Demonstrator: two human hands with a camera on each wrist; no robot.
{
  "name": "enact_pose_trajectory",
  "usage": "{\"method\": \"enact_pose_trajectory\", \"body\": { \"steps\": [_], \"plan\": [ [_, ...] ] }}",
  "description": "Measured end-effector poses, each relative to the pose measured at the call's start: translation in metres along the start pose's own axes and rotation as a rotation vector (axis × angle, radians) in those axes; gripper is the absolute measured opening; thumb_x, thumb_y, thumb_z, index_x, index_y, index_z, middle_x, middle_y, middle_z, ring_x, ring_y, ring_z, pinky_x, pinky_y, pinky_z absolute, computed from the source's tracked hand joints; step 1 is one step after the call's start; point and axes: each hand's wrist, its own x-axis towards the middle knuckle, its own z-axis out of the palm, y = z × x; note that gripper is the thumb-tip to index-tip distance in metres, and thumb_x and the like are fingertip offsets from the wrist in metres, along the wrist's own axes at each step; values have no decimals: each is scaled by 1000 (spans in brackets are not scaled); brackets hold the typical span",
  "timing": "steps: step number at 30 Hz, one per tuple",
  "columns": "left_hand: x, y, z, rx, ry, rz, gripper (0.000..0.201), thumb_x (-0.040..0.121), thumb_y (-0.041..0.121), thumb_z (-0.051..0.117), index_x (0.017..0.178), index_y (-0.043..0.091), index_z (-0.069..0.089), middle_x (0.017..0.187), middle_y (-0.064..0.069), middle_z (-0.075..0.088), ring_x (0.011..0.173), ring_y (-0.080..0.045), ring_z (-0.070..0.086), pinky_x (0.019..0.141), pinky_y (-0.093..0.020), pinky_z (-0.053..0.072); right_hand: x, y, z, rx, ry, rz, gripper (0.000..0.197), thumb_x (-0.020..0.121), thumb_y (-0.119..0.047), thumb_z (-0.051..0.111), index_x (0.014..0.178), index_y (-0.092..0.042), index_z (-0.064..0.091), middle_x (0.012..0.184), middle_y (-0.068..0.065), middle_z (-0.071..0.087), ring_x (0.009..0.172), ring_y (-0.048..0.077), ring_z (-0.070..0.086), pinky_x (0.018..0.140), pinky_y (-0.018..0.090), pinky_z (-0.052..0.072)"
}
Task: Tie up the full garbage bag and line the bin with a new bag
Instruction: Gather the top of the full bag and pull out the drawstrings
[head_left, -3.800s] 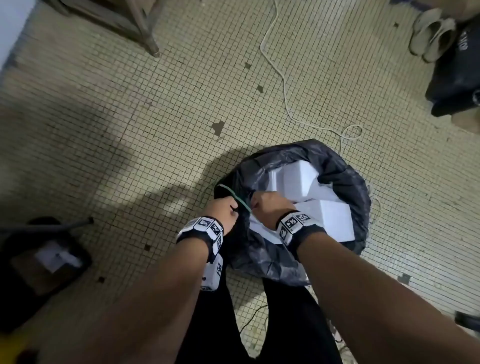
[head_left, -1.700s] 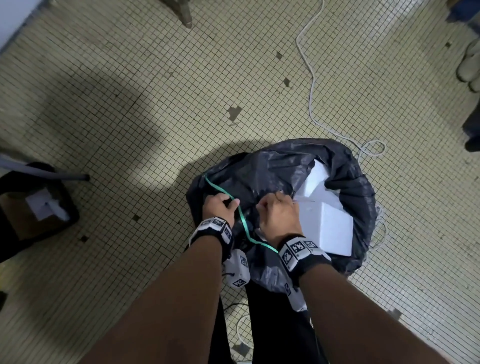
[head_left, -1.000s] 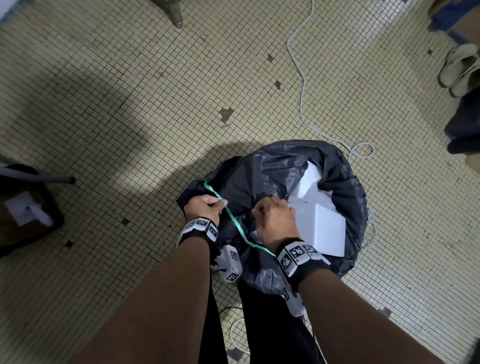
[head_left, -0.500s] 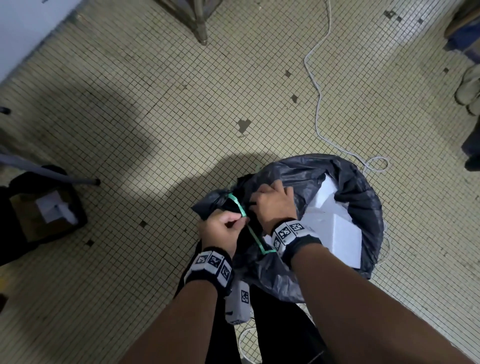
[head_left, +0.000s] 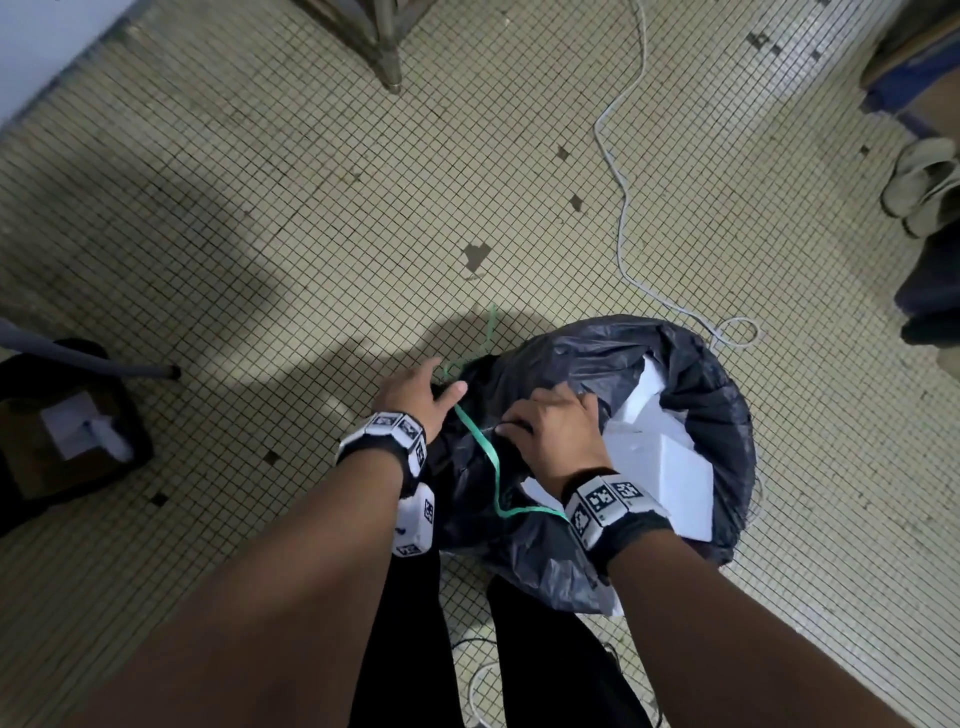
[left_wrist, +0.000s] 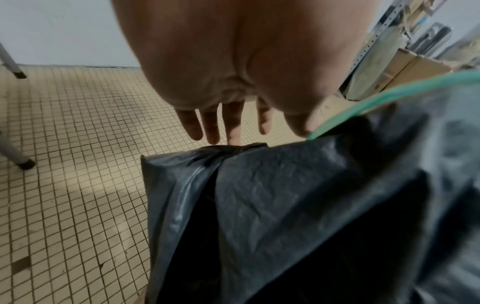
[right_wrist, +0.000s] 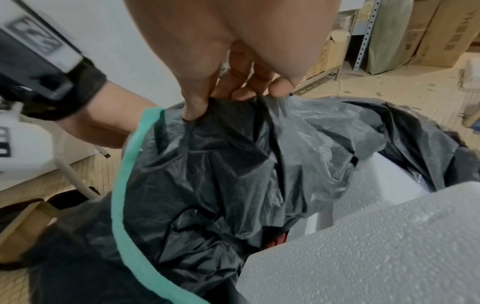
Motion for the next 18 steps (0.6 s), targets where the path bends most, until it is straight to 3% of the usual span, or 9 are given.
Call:
{"method": "enact_pose_trajectory", "body": {
  "steps": [2,5,8,10,13,16,18],
  "plan": [
    [15,3,4,61,-145,-31,65,92,64,52,149,38,36,135,-13,59,117,-35,60,99,-46,51,-4,1,-1,20,20,9,23,95,-48,57,99,-33,73,90,-9,61,104,19,50,91,39,26],
    [27,6,9,47,-201,14,58,92,37,70,145,32,47,139,-8,59,122,-29,59,101,-32,46,-8,2,-2,50,2,48,25,95,-50,55,100,-33,73,91,-10,61,104,17,50,89,39,26],
    [30,8,11,-5,-114,61,39,90,17,73,128,26,65,125,-4,68,109,-24,65,88,-24,43,-10,4,-5,56,-24,76,26,95,-51,55,103,-33,73,94,-9,62,106,16,50,91,40,26],
    [29,8,6,-102,-50,54,27,91,12,71,116,22,73,115,-3,72,103,-21,67,88,-23,47,-10,5,-8,57,-53,95,27,95,-52,54,104,-34,72,96,-10,61,107,15,50,92,39,26],
    [27,9,-11,-199,57,2,19,92,14,71,109,20,77,107,-2,75,97,-19,68,84,-22,48,-9,5,-12,72,-92,107,26,95,-51,55,105,-34,71,97,-10,62,108,14,50,93,40,26],
    [21,14,-33,-299,147,-25,20,90,20,75,109,18,77,110,-2,74,104,-19,67,86,-21,44,-7,5,-15,60,-139,105,21,95,-47,57,101,-32,71,98,-9,65,107,17,53,91,41,25],
    [14,18,-45,-321,170,7,19,89,22,76,108,20,77,106,1,74,95,-13,66,85,-19,45,-4,3,-20,18,-191,102,21,93,-48,57,95,-32,69,95,-9,67,103,18,57,91,42,25]
  ]
}}
